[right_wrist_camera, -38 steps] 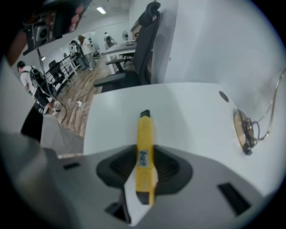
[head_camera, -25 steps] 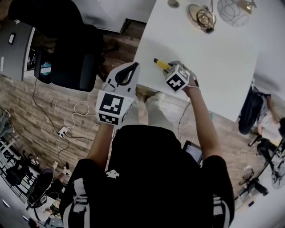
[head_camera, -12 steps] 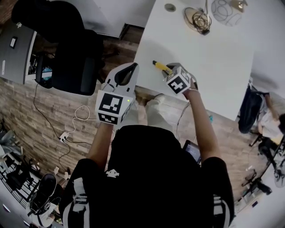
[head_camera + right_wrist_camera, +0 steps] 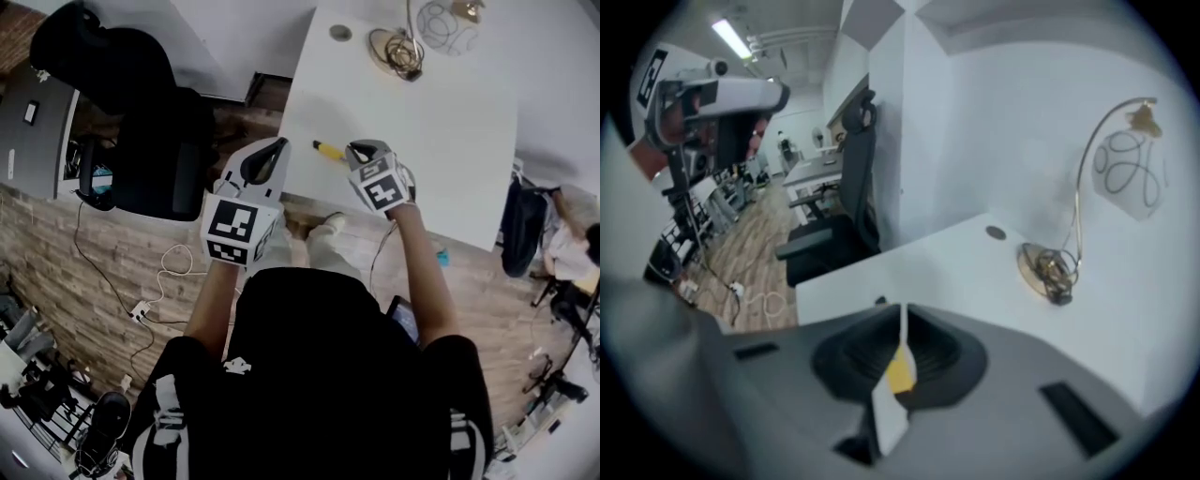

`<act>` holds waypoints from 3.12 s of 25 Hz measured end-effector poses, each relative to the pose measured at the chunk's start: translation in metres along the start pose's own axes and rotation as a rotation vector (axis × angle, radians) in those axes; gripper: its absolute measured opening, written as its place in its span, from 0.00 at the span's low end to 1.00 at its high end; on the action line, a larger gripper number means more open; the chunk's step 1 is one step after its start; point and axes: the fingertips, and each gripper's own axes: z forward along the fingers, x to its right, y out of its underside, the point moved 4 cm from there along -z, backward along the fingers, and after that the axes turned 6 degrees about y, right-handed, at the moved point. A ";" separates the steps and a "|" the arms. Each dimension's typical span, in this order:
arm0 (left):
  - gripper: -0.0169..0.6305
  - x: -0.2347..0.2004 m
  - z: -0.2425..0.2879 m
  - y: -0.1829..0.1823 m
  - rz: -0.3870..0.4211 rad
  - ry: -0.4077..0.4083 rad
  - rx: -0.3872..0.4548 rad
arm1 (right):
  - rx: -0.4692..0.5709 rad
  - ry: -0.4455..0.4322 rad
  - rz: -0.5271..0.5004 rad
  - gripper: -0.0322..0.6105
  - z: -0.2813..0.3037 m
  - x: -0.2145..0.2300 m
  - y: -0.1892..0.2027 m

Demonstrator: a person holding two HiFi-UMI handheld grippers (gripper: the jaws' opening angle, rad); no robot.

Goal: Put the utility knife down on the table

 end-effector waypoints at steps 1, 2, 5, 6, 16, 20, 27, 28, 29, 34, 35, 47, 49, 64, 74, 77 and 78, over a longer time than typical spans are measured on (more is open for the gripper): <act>0.05 0.000 0.000 -0.003 0.004 0.002 0.004 | 0.020 0.009 0.018 0.12 -0.005 0.002 -0.004; 0.05 0.001 0.000 -0.005 0.008 0.004 0.009 | 0.041 0.017 0.035 0.11 -0.010 0.004 -0.008; 0.05 0.002 -0.001 -0.013 0.022 0.011 0.022 | 0.113 0.046 0.081 0.11 -0.028 0.009 -0.022; 0.05 0.003 -0.001 -0.016 0.028 0.014 0.027 | 0.140 0.058 0.096 0.11 -0.034 0.010 -0.027; 0.06 0.005 0.001 -0.054 0.106 0.040 0.088 | 0.372 0.151 0.218 0.10 -0.103 0.037 -0.082; 0.05 0.006 0.002 -0.070 0.135 0.044 0.115 | 0.445 0.179 0.232 0.10 -0.130 0.045 -0.098; 0.05 0.011 0.001 -0.098 0.185 0.046 0.170 | 0.579 0.229 0.214 0.10 -0.177 0.051 -0.127; 0.05 0.011 0.000 -0.102 0.192 0.044 0.178 | 0.594 0.236 0.206 0.10 -0.183 0.052 -0.131; 0.05 0.011 0.000 -0.107 0.199 0.039 0.187 | 0.609 0.243 0.197 0.10 -0.190 0.052 -0.136; 0.05 0.009 -0.006 -0.131 0.237 0.015 0.238 | 0.692 0.275 0.168 0.10 -0.221 0.051 -0.155; 0.05 0.009 -0.007 -0.136 0.244 0.014 0.247 | 0.707 0.282 0.163 0.10 -0.227 0.051 -0.158; 0.05 0.022 -0.020 -0.182 0.270 0.024 0.363 | 0.821 0.369 0.124 0.10 -0.276 0.055 -0.175; 0.05 0.024 -0.022 -0.188 0.285 0.017 0.376 | 0.841 0.387 0.129 0.10 -0.283 0.058 -0.176; 0.05 0.040 -0.035 -0.199 0.324 0.011 0.412 | 0.893 0.413 0.146 0.10 -0.299 0.060 -0.176; 0.05 0.039 -0.035 -0.189 0.289 0.027 0.402 | 0.871 0.417 0.162 0.10 -0.290 0.058 -0.169; 0.05 0.039 -0.034 -0.189 0.293 0.023 0.400 | 0.870 0.418 0.163 0.10 -0.291 0.058 -0.168; 0.05 0.039 -0.034 -0.188 0.293 0.023 0.399 | 0.862 0.418 0.168 0.10 -0.291 0.058 -0.169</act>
